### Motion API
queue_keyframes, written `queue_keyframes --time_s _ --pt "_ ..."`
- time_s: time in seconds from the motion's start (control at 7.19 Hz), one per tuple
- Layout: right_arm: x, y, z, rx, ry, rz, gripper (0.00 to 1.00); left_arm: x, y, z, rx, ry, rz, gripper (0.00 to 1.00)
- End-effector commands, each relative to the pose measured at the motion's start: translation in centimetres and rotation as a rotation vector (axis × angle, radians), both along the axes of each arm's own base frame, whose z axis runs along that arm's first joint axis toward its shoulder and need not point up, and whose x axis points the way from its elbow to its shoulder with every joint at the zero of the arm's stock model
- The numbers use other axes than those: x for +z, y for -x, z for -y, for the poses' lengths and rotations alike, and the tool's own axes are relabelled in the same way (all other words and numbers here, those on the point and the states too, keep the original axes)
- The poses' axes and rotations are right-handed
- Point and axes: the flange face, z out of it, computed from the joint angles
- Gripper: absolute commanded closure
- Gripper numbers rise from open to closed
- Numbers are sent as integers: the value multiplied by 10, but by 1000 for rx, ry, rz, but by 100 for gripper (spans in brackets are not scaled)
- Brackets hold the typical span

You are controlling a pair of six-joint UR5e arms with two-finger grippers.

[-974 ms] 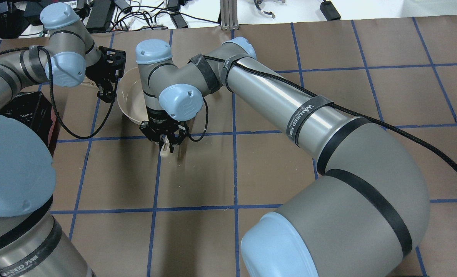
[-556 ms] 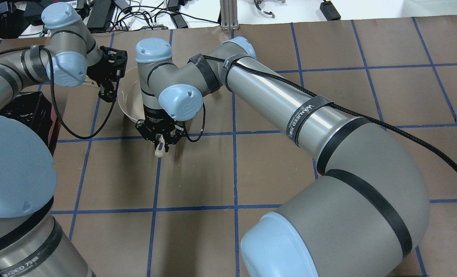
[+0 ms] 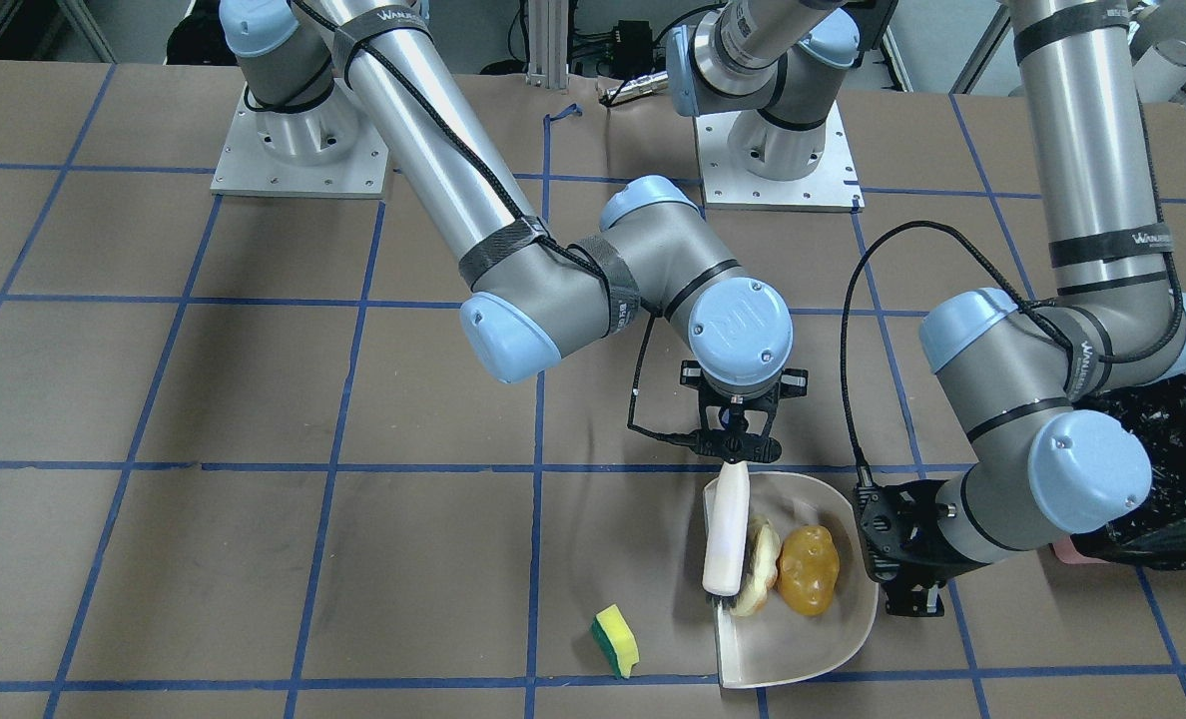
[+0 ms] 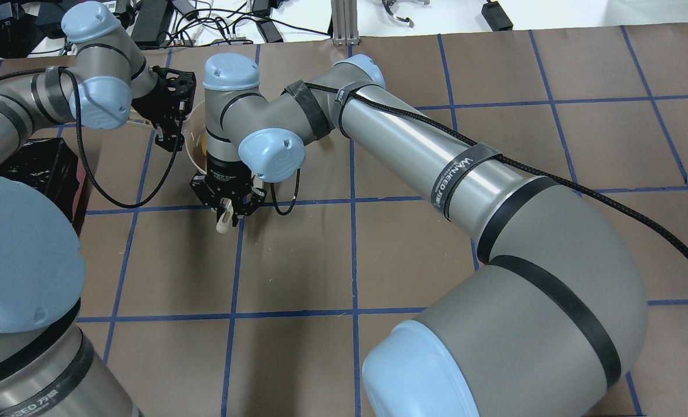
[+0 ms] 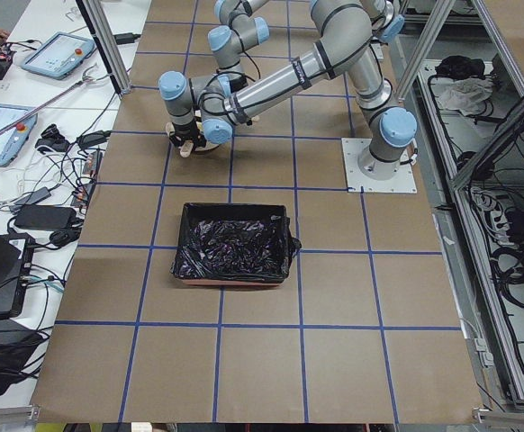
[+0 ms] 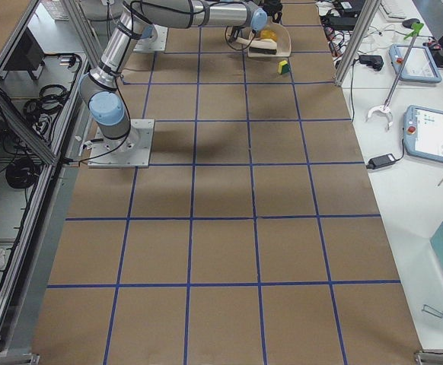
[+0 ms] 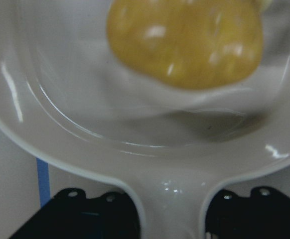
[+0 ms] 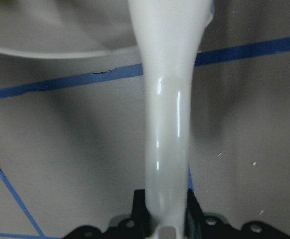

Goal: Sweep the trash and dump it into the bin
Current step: 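Sweep the potato and roll into the dustpan with the right gripper's brush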

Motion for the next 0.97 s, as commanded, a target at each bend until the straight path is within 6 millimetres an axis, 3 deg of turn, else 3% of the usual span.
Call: queue_keyframes --time_s 0.0,0.83 --pt "7 -3 -2 -10 -9 30 100 -1 0 0 1 1 -9 100" --pt "37 -6 -3 -45 -19 92 100 -1 3 1 2 5 -46 100"
